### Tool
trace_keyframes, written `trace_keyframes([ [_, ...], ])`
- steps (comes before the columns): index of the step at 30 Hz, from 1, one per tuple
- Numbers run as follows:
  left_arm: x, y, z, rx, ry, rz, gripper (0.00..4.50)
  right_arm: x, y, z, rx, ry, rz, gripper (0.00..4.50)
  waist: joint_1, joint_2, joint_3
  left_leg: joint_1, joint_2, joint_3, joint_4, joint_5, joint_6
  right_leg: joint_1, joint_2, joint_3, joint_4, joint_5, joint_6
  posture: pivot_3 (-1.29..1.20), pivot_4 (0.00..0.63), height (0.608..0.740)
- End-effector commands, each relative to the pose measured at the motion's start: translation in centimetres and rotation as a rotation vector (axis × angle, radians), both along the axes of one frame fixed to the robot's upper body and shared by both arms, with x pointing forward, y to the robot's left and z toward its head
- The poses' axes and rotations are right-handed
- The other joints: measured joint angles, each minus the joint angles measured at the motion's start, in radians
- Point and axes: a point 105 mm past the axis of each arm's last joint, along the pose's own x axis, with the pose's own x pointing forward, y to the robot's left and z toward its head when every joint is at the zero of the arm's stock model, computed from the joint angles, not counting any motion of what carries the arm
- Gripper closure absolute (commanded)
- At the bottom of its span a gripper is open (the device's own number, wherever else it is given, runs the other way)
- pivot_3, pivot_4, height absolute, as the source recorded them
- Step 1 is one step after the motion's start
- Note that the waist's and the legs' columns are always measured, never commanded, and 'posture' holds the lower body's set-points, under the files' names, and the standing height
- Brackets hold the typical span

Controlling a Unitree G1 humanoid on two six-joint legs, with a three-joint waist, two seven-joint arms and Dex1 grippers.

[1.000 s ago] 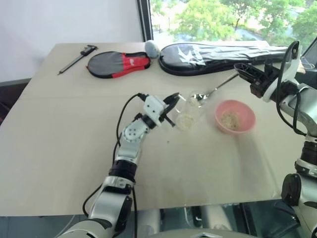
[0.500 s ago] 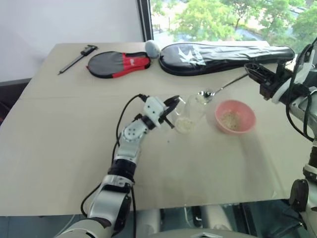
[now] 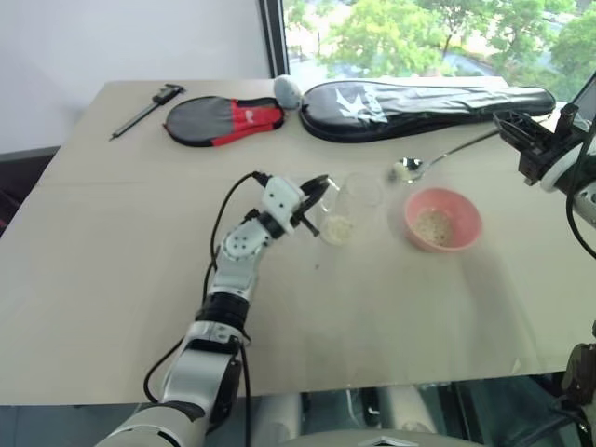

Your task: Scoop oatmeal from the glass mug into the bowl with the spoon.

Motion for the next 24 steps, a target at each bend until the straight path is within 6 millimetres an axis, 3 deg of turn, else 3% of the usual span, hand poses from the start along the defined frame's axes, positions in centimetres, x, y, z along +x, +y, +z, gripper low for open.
trace_keyframes([
  [1, -0.1, 1.0, 1.3, -0.025, -0.06, 0.025, 4.41, -0.9, -1.6, 1.5, 0.016, -0.069, -0.033, 4.5, 0.0, 0.0, 0.0, 0.0, 0.0, 0.0, 0.0, 0.0, 0.0, 0.0, 0.0, 0.0, 0.0, 0.0, 0.0, 0.0, 0.15, 0.74],
  [6, -0.1, 2.1, 1.1, -0.019, -0.055, 0.053, 4.41, -1.1, -4.0, 0.5, -0.027, -0.036, -0.087, 4.5, 0.002, 0.0, 0.0, 0.0, 0.0, 0.0, 0.0, 0.0, 0.0, 0.0, 0.0, 0.0, -0.001, 0.0, 0.0, 0.0, 0.15, 0.74],
  [13, -0.1, 2.5, 1.1, -0.016, -0.051, 0.061, 4.41, -1.0, -5.2, -0.4, -0.162, -0.016, -0.111, 4.5, 0.002, 0.0, 0.0, 0.001, 0.0, 0.001, 0.0, 0.0, 0.0, 0.0, 0.0, 0.001, -0.001, 0.0, 0.0, 0.0, 0.15, 0.74],
  [18, -0.2, 2.5, 1.1, -0.018, -0.05, 0.062, 4.41, -0.5, -4.2, -0.7, -0.481, -0.066, -0.112, 4.5, 0.001, 0.001, 0.0, 0.001, 0.0, 0.001, 0.0, 0.0, 0.0, 0.0, 0.0, 0.001, -0.001, 0.0, 0.001, 0.0, 0.15, 0.74],
  [24, -0.5, 2.3, 0.7, -0.042, -0.011, 0.047, 4.41, -0.8, -0.7, -0.4, -0.89, -0.235, 0.006, 4.5, 0.001, 0.002, -0.001, 0.001, 0.0, 0.0, 0.0, 0.0, 0.0, 0.0, 0.0, 0.001, -0.001, 0.0, 0.001, 0.0, 0.15, 0.74],
])
